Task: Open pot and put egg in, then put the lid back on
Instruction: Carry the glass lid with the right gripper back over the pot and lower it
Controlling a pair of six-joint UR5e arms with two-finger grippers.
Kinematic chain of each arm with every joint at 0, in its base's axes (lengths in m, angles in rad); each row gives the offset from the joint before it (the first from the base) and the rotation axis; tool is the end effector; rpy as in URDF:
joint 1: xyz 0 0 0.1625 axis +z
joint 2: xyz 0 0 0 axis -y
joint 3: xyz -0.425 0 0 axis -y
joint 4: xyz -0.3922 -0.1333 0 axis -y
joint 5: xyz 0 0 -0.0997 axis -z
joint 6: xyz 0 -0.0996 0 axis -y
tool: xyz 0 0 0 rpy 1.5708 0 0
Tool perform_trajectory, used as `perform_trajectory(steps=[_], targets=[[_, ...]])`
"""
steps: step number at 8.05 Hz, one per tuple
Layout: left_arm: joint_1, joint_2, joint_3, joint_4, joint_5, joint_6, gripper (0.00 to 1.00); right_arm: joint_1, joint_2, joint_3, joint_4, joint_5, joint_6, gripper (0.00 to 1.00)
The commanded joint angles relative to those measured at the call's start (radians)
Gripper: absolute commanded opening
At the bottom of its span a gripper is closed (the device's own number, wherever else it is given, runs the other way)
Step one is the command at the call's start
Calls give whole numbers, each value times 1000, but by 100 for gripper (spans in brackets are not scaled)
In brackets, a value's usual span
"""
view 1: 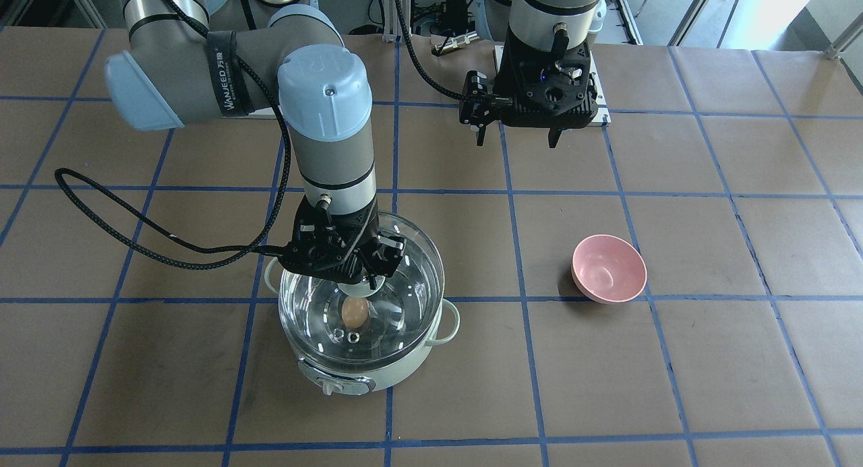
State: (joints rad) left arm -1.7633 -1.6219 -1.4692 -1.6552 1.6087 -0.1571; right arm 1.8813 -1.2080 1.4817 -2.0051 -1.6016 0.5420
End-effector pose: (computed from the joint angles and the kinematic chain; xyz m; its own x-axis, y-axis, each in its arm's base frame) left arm -0.2246 -0.4755 0.5039 -0.9984 0.0366 -0.0427 0.0354 0.9990 0.0276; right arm 0.3204 -0.5722 0.3715 -0.9722 0.2273 -0.0564 0.2333 0.9603 -0.1527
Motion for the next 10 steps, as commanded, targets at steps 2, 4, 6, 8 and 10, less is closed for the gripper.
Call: perform_trajectory(steps=[2,4,6,8,10], targets=[[1,-1,0,2,0,-1,100,-2,4,-3,-32,-12,-36,0],[1,-1,-2,2,0,-2,100,-8,5,-1,-29,-9,-34,0],[1,-1,-2,3,0,-2,100,-8,7,0,-29,-5,-34,0],[1,-1,-2,3,-3,-4,100,-8,8,6,-29,-3,-20,7],[1,-1,-2,5,-3,-4,100,-8,8,8,-29,-8,-19,20]])
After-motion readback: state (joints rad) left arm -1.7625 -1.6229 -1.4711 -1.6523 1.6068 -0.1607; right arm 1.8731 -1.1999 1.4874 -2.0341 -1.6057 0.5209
